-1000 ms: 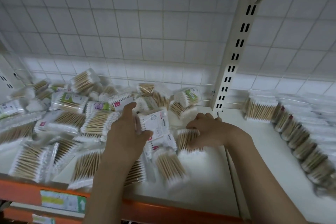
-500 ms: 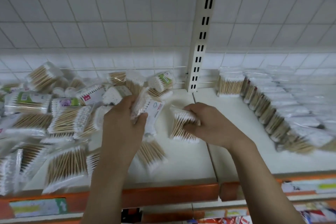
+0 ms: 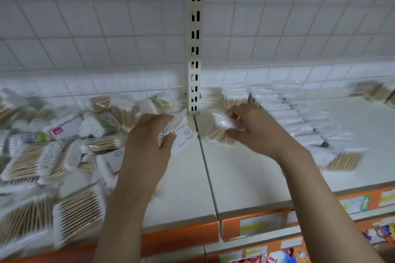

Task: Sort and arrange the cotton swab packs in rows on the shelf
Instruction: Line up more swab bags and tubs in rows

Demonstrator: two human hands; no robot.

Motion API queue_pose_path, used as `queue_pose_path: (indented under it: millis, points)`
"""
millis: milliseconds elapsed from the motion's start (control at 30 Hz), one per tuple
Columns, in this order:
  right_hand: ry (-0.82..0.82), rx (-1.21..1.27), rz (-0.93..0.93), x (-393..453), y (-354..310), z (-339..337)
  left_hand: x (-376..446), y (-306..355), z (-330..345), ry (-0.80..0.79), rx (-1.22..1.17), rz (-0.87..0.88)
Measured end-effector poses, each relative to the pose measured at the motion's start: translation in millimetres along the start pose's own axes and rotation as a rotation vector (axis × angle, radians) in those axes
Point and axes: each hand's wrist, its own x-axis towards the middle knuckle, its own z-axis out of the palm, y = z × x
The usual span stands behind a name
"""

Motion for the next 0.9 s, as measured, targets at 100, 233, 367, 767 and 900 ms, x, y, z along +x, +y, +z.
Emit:
queue_pose_path:
  millis: [100,233,367,767,900]
  points:
    - [0.018,-0.053,-0.004,22.6,17.0,-12.5,4.5,8.3,6.3,0.020,0.007,-0.015]
    - [0.030,-0.205,0.041,49.3,38.0,-19.4,10.9,16.3,17.1,0.037,0.046,-0.019]
    - [-0.030,-0.396,0.055,67.1,54.9,-18.2,15.6,23.7,28.2,0.032,0.091,-0.020]
    - [-0.135,-0.473,-0.030,82.6,69.7,-11.5,30.4,40.8,68.8,-0.044,0.094,0.052]
    - [-0.169,-0.359,-0.002,78.5,73.3,-36.5,41.0,50.2,88.5,-0.114,0.081,0.095]
